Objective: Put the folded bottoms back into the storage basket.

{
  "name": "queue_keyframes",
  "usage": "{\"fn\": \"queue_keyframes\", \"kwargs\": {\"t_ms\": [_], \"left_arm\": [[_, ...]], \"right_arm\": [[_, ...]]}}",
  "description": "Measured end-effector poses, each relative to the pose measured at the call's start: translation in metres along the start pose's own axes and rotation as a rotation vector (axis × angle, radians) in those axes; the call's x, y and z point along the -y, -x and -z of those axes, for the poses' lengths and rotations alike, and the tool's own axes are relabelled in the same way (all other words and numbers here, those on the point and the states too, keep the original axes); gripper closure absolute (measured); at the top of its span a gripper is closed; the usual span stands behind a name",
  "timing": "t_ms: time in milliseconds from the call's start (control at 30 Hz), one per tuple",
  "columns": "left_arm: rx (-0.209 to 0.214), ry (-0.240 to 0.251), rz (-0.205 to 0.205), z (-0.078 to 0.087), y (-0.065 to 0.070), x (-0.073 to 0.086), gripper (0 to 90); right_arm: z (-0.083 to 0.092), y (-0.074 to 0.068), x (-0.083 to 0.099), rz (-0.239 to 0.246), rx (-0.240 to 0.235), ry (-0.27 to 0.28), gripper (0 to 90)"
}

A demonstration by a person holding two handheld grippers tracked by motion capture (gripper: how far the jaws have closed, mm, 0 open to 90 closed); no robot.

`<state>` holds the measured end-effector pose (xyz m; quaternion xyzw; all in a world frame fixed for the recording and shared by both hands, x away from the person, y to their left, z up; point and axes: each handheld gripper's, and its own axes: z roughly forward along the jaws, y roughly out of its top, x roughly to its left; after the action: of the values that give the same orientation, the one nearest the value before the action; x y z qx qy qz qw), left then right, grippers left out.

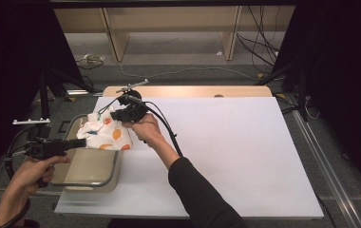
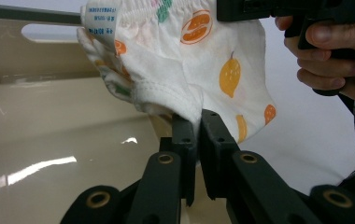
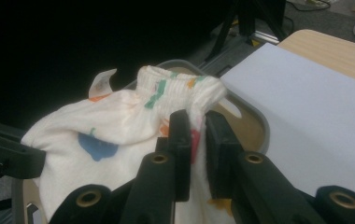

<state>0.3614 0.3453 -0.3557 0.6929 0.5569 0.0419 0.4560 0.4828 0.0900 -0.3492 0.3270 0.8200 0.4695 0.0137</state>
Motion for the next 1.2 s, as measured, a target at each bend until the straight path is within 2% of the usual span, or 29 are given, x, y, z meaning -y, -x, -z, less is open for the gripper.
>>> {"fn": "queue_keyframes", "kwargs": {"t_ms": [1200], "left_arm": [[-0.03,-0.005,0.029,0.017,-0.02,0.008,84.6]], "right_arm": [[-0.022,-0.021,-0.008,0.019,-0.02,-0.01,82.0]]}}
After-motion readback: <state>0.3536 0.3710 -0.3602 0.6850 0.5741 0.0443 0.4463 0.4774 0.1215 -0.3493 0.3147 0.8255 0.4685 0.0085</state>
